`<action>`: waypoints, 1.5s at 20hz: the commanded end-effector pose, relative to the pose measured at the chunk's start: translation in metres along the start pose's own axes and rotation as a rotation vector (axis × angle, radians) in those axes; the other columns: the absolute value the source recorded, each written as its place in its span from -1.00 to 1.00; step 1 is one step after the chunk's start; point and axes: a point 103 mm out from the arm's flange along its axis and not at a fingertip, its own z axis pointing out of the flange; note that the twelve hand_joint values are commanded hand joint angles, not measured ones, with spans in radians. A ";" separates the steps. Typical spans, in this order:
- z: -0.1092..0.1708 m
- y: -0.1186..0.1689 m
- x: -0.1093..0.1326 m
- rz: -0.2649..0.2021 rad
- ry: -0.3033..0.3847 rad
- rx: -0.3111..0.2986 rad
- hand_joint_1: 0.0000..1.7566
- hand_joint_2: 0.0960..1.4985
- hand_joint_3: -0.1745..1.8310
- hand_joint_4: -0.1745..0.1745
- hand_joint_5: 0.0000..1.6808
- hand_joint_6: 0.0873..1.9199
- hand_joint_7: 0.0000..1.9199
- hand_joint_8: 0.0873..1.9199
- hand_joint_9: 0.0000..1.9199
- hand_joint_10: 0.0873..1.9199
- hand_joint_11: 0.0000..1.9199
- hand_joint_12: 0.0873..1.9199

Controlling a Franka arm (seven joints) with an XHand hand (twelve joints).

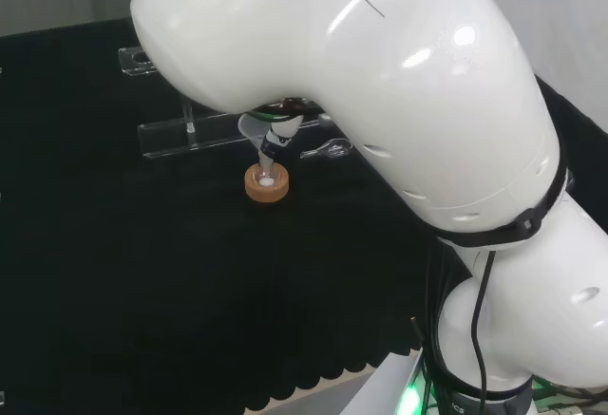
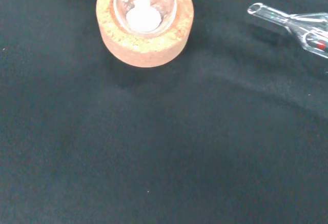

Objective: Remove the funnel from the round-bottom flask.

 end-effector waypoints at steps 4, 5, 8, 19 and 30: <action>0.002 0.012 0.003 0.006 -0.021 -0.003 -0.21 0.11 -1.00 -0.81 -1.00 -1.00 -0.94 -1.00 -0.95 -0.10 -0.74 0.45; 0.002 0.012 0.002 0.005 -0.021 -0.002 -0.21 0.11 -1.00 -0.81 -1.00 -1.00 -0.94 -1.00 -0.95 -0.10 -0.74 0.45; 0.004 0.011 -0.005 0.008 -0.011 -0.001 -0.21 0.11 -1.00 -0.81 -1.00 -1.00 -0.94 -1.00 -0.95 -0.10 -0.74 0.44; 0.009 0.015 -0.005 -0.004 -0.058 0.010 -0.19 0.13 -1.00 -0.81 -1.00 -1.00 -1.00 -0.62 -0.82 -0.18 -0.73 0.43; 0.005 0.016 0.010 -0.001 -0.145 -0.056 -0.10 0.25 -1.00 -0.62 -0.63 -1.00 -0.74 -0.30 -0.53 -0.34 -0.65 0.38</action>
